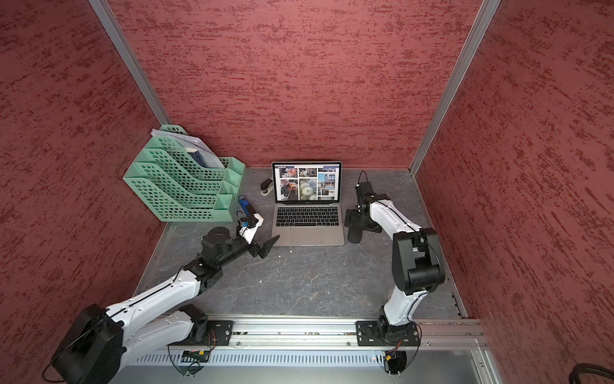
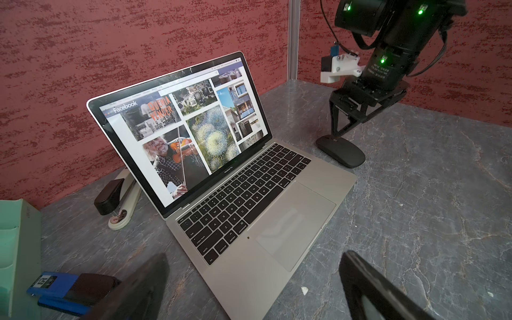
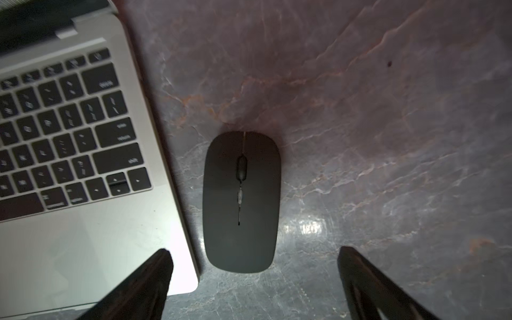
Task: Remove the wireless mouse receiver from the laptop
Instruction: Reset both arms
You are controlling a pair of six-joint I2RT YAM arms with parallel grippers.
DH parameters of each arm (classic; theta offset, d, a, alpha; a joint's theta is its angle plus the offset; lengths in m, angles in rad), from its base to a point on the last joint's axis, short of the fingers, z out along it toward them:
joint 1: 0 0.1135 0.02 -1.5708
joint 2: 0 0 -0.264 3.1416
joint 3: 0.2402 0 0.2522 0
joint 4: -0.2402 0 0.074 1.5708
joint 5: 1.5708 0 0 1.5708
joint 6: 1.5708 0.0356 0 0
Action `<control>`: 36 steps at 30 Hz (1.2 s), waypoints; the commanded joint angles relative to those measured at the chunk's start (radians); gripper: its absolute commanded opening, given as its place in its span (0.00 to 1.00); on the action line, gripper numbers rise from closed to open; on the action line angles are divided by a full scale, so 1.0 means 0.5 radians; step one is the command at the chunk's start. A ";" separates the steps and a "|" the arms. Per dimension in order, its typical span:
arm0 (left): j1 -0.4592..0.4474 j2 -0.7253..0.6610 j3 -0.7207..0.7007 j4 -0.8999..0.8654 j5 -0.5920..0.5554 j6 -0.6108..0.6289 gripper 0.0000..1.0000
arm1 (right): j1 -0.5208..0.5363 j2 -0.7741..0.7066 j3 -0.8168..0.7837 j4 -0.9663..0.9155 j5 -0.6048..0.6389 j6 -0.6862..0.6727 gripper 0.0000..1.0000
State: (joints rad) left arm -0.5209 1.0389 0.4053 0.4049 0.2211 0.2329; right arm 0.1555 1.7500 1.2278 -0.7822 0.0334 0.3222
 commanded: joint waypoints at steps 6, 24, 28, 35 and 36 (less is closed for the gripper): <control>0.014 -0.034 -0.014 -0.004 -0.030 0.047 1.00 | 0.012 0.171 0.008 0.051 -0.039 0.076 0.98; 0.015 -0.027 -0.016 -0.019 -0.042 0.050 1.00 | 0.014 0.474 0.131 -0.009 -0.055 -0.189 0.61; 0.015 -0.028 -0.016 -0.023 -0.036 0.050 1.00 | 0.013 0.482 0.146 -0.029 -0.057 -0.317 0.60; 0.016 -0.027 -0.016 -0.023 -0.037 0.045 1.00 | 0.011 0.518 0.174 -0.068 -0.074 -0.487 0.60; 0.014 -0.026 -0.017 -0.022 -0.036 0.047 1.00 | 0.014 0.518 0.175 -0.070 -0.065 -0.491 0.60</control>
State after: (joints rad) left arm -0.5205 1.0336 0.4053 0.4023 0.2035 0.2443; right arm 0.1555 1.9572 1.3201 -0.7967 0.0013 0.1265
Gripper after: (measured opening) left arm 0.997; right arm 0.630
